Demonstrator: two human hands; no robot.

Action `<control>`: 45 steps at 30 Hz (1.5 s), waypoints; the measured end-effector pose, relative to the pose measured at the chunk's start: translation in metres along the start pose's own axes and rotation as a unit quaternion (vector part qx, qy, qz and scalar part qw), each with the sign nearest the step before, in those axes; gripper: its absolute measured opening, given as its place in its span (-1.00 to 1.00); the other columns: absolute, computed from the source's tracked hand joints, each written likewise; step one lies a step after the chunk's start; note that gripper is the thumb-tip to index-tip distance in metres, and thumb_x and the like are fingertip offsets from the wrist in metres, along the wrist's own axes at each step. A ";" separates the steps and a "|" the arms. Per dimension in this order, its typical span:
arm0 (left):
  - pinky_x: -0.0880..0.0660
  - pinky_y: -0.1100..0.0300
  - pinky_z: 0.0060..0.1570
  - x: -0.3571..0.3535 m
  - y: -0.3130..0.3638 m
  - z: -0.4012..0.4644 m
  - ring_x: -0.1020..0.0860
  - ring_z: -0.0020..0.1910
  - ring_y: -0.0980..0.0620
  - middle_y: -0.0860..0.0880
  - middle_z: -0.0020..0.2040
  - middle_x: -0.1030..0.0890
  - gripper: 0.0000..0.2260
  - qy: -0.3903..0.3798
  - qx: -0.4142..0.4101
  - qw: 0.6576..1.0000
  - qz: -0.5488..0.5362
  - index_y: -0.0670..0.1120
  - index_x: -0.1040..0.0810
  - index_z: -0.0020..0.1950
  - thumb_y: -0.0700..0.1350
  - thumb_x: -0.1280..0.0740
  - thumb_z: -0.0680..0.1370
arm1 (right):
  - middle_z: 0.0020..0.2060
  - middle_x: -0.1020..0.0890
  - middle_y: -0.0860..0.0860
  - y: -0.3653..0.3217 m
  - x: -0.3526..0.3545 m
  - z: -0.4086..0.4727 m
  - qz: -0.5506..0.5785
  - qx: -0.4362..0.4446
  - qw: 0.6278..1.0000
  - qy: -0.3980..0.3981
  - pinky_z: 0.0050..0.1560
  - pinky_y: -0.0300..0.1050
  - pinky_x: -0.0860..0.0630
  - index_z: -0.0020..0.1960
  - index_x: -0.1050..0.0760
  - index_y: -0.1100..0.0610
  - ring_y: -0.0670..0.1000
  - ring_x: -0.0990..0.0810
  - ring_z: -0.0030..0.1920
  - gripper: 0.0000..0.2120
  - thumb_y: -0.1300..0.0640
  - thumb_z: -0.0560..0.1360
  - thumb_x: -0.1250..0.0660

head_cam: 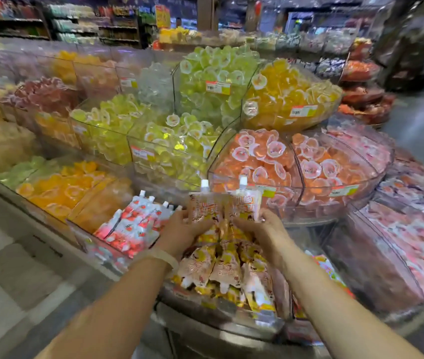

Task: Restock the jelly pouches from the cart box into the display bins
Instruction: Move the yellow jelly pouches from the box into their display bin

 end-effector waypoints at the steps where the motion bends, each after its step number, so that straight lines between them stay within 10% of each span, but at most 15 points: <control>1: -0.59 0.01 -0.01 -0.002 -0.008 0.008 -0.59 0.02 -0.03 -0.02 0.11 -0.54 -0.63 -0.016 0.013 1.000 0.012 -0.09 -0.37 0.13 -0.16 -0.47 0.44 | -0.38 -0.62 0.06 0.009 0.006 0.002 0.000 -0.015 0.999 0.031 -0.39 -0.17 -0.44 -0.08 -0.47 0.21 0.00 -0.54 -0.44 -0.79 0.28 0.37 -0.49; 4: -0.62 0.06 -0.13 -0.010 -0.027 0.021 -0.58 -0.30 0.19 0.19 -0.20 -0.53 -0.74 -0.073 0.040 0.996 0.039 0.05 -0.37 -0.05 -0.24 -0.40 0.49 | -0.17 -0.66 0.17 0.036 0.020 0.004 -0.017 -0.043 0.994 0.097 -0.18 -0.02 -0.50 -0.13 -0.54 0.18 0.08 -0.58 -0.25 -0.83 0.26 0.35 -0.51; 8: -0.49 0.27 -0.43 -0.005 -0.063 0.044 -0.45 -0.35 0.06 -0.05 -0.23 -0.53 -0.79 -0.089 0.064 0.983 0.149 -0.14 -0.41 -0.13 -0.16 -0.46 0.45 | -0.13 -0.67 0.15 0.077 0.026 -0.006 -0.026 -0.100 0.984 0.146 -0.21 -0.11 -0.53 -0.11 -0.54 0.16 0.09 -0.61 -0.18 -0.85 0.33 0.39 -0.45; 16: -0.42 0.21 -0.15 -0.018 -0.091 0.079 -0.45 0.05 0.04 -0.07 0.14 -0.43 -0.52 -0.150 0.090 0.972 0.153 -0.17 -0.38 0.34 -0.23 -0.44 0.46 | -0.14 -0.66 0.17 0.109 0.035 0.003 -0.012 -0.122 0.971 0.207 -0.36 -0.16 -0.53 0.04 -0.47 0.25 0.10 -0.63 -0.24 -0.74 0.36 0.39 -0.44; 21: -0.40 0.43 -0.37 -0.021 -0.099 0.087 -0.46 -0.11 0.02 -0.13 0.02 -0.53 -0.59 -0.100 0.066 0.973 0.196 -0.30 -0.42 0.26 -0.31 -0.42 0.45 | -0.27 -0.59 0.07 0.117 0.036 0.017 -0.060 -0.118 0.971 0.201 -0.46 -0.31 -0.45 -0.04 -0.45 0.19 -0.04 -0.54 -0.36 -0.80 0.33 0.42 -0.43; 26: -0.36 0.26 -0.01 -0.023 -0.090 0.089 -0.52 0.17 -0.11 -0.18 0.21 -0.53 -0.56 -0.076 0.015 0.950 0.302 -0.22 -0.40 0.34 -0.17 -0.40 0.50 | -0.37 -0.42 -0.02 0.112 0.041 0.024 -0.295 -0.145 0.923 0.199 -0.27 -0.11 -0.38 -0.20 -0.36 0.16 0.01 -0.41 -0.28 -0.73 0.11 0.42 -0.45; 32: -0.42 0.29 -0.15 -0.014 -0.097 0.097 -0.55 -0.06 -0.13 -0.29 0.08 -0.55 -0.62 -0.044 0.032 0.978 0.200 -0.22 -0.45 0.28 -0.30 -0.39 0.48 | -0.47 -0.46 0.10 0.106 0.052 0.028 -0.179 -0.118 0.954 0.210 -0.42 -0.18 -0.39 -0.19 -0.37 0.21 -0.06 -0.43 -0.53 -0.81 0.34 0.46 -0.38; 34: -0.45 0.14 -0.11 -0.013 -0.101 0.097 -0.54 0.02 -0.30 -0.39 0.14 -0.51 -0.59 -0.031 0.032 0.981 0.188 -0.19 -0.43 0.31 -0.31 -0.39 0.48 | -0.40 -0.48 0.14 0.108 0.051 0.029 -0.173 -0.113 0.955 0.212 -0.40 -0.18 -0.41 -0.12 -0.40 0.23 0.01 -0.45 -0.46 -0.87 0.33 0.48 -0.36; 38: -0.41 0.30 -0.27 -0.018 -0.098 0.091 -0.50 -0.23 0.07 -0.13 0.02 -0.50 -0.61 -0.053 0.010 0.978 0.201 -0.05 -0.40 0.18 -0.27 -0.44 0.44 | -0.44 -0.49 0.01 0.107 0.050 0.029 -0.220 -0.112 0.943 0.225 -0.50 -0.31 -0.38 -0.20 -0.37 0.15 -0.08 -0.46 -0.48 -0.83 0.26 0.51 -0.34; 45: -0.36 0.22 -0.02 -0.022 -0.092 0.085 -0.45 0.17 -0.05 -0.01 0.13 -0.43 -0.41 -0.081 -0.026 0.964 0.250 -0.07 -0.33 0.37 -0.28 -0.47 0.41 | -0.28 -0.55 -0.02 0.103 0.046 0.024 -0.271 -0.088 0.933 0.222 -0.15 -0.11 -0.51 -0.03 -0.36 0.09 0.10 -0.60 -0.15 -0.84 0.21 0.51 -0.34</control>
Point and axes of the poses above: each hand's wrist, its own z-axis towards the middle knuckle, its own x-axis out of the back of the hand, y = z × x, the point moved 8 cm from there along z, towards the middle knuckle
